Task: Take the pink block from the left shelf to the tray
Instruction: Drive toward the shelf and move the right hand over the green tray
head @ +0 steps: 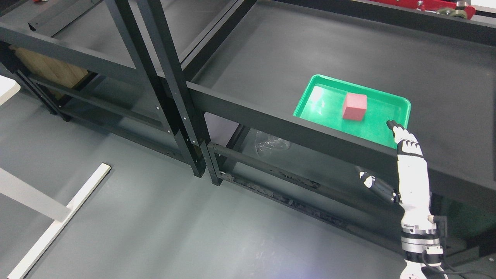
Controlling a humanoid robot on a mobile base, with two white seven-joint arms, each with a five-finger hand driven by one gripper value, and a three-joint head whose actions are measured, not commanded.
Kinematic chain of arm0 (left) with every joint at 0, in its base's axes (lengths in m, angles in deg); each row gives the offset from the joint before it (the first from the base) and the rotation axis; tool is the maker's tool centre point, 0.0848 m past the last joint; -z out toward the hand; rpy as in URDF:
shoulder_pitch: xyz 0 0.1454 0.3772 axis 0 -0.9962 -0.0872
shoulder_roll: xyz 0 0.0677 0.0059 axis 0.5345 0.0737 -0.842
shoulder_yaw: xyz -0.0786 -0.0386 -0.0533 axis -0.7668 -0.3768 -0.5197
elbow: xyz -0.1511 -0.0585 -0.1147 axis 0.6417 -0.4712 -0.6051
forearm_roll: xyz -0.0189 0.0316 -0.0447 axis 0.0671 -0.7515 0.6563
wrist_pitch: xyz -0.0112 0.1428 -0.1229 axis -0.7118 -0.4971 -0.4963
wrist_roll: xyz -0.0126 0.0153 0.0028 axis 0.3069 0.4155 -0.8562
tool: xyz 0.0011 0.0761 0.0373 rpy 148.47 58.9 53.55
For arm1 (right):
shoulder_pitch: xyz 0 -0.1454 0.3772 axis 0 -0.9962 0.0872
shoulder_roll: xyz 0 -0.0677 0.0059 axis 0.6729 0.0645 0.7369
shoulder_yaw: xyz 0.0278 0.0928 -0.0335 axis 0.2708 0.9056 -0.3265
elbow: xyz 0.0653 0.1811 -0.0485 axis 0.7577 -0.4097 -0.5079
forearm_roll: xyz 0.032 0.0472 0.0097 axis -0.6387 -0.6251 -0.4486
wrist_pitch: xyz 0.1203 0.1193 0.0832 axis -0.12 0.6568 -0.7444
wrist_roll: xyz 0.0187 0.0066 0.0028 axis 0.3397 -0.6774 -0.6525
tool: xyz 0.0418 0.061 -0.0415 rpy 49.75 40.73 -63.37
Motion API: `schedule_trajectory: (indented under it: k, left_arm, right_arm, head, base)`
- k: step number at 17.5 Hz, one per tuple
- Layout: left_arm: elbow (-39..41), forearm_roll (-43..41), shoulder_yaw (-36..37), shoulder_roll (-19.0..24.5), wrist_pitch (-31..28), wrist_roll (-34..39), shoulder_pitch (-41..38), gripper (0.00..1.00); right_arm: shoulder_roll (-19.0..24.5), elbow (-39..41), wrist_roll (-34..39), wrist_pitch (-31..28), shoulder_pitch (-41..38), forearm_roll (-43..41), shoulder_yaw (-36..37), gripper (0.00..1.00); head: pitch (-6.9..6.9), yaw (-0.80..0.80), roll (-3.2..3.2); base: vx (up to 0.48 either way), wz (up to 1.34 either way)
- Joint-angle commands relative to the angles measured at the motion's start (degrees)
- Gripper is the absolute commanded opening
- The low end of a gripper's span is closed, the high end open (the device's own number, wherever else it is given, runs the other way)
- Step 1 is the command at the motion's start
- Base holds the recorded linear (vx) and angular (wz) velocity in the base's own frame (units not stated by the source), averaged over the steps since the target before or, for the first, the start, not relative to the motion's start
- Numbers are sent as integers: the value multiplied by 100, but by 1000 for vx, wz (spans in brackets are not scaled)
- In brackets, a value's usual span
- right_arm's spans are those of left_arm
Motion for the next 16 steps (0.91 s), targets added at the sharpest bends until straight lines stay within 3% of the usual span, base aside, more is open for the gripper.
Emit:
schedule_trajectory:
  k: [1,8,10,12,16]
  left_arm:
    - [0,-9,3,100,5,1,-35,100]
    - [0,-9,3,100,5,1,-35,100]
    - [0,-9,-6,100,5,1,-35,100]
    - [0,-9,3,100,5,1,-35,100]
    - [0,-9,3,100,5,1,-35,100]
  right_arm:
    - [-53,1,588,-12,39,-153,-43,100]
    - [-53,1,749,-213,83,-170,-43,100]
    - [-53,1,845,-765,126,-162,-52,100]
    - [-85,1,1195,-1162,109,-153,-78,100]
    - [-182,-8,2067,-1391,92,-144,-78,100]
  head:
    - [0,0,0]
    - [0,0,0]
    - [0,0,0]
    - [0,0,0]
    - [0,0,0]
  base:
    - [221,67]
    - [217,11]
    - [202,0]
    - [211,0]
    - [183,-9]
